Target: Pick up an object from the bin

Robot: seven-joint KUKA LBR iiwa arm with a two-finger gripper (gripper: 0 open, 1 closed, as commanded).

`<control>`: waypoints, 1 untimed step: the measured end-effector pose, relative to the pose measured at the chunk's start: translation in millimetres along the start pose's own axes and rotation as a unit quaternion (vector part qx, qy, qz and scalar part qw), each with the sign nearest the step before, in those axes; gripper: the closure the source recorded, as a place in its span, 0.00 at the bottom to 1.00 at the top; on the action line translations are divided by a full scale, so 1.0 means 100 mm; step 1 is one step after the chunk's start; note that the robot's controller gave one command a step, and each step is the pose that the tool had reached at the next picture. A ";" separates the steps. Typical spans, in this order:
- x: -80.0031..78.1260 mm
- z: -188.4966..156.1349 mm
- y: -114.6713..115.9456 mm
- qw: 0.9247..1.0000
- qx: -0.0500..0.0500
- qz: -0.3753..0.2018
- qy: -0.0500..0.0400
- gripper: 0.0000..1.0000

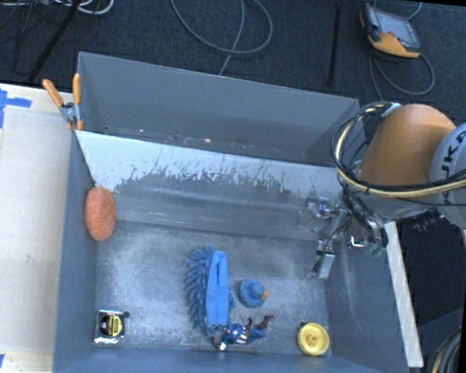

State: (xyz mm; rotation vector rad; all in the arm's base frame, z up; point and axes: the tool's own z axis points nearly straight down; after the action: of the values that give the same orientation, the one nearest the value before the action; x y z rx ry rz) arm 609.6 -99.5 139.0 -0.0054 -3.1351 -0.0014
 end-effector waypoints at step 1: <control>-0.01 -0.05 0.00 1.000 0.000 -0.001 -0.003 0.00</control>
Offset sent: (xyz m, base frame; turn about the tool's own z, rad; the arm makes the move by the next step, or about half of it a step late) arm -0.0606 0.0645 -0.0290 0.0480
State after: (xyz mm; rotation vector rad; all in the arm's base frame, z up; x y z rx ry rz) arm 610.9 -99.0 143.9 -0.0016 -3.1414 -0.0002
